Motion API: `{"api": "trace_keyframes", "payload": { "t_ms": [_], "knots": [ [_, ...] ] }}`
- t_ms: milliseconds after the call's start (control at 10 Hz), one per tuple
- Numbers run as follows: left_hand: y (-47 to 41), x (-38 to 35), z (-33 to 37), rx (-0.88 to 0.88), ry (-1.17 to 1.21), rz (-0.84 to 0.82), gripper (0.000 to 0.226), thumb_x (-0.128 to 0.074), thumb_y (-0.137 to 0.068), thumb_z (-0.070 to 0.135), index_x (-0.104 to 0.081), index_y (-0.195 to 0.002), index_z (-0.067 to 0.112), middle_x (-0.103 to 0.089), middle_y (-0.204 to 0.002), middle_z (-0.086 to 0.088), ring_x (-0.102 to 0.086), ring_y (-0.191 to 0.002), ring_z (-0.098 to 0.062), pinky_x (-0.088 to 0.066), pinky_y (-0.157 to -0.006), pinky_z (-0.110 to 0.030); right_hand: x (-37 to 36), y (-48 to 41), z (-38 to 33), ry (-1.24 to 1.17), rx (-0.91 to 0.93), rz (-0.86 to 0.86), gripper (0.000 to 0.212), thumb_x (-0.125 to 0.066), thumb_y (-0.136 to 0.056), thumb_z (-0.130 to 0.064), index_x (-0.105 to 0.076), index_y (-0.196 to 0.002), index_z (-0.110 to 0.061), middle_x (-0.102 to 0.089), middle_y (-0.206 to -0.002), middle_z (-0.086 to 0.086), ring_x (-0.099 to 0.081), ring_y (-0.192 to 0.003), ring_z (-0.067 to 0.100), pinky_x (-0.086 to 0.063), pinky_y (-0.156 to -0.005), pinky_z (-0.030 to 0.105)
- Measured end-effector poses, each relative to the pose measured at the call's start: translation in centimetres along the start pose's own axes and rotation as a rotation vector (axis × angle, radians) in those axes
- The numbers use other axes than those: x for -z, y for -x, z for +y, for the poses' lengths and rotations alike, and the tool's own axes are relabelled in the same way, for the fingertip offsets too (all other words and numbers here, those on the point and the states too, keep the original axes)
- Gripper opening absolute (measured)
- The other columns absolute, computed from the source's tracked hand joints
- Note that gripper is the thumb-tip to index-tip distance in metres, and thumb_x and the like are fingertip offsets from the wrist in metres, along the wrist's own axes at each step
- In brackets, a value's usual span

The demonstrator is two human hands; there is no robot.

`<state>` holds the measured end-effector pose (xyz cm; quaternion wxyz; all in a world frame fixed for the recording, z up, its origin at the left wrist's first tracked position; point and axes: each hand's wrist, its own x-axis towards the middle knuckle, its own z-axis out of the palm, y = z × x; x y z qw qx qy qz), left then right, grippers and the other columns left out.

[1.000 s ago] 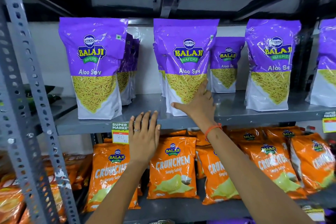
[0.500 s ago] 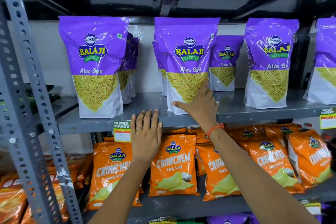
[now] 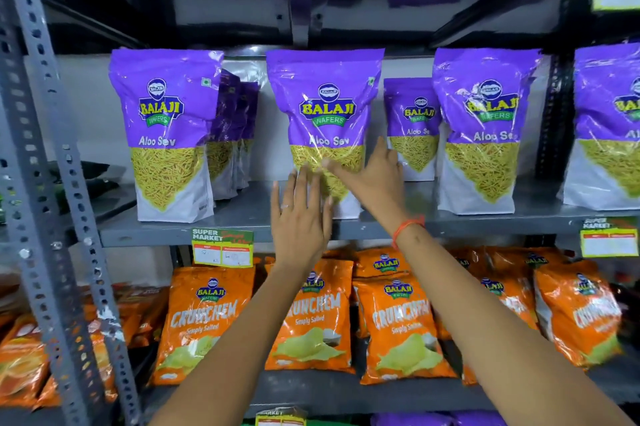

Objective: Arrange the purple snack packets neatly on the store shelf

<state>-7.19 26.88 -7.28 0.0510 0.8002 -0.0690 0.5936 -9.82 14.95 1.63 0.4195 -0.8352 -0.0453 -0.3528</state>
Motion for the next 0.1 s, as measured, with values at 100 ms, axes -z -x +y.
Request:
{"api": "trace_keyframes", "payload": {
  "t_ms": [100],
  "knots": [
    [-4.27, 0.32, 3.18, -0.016, -0.008, 0.076, 0.051, -0.043, -0.096, 0.035, -0.048, -0.139, 0.008, -0.047, -0.145, -0.011, -0.044, -0.134, -0.026, -0.027, -0.113, -0.047, 4.84, -0.68, -1.81, -0.312, 0.088, -0.020, 0.055, -0.068, -0.082, -0.048, -0.057, -0.121, -0.011, -0.068, -0.114, 0.010, -0.065, -0.099, 0.020, -0.050, -0.088, 0.033]
  ]
}}
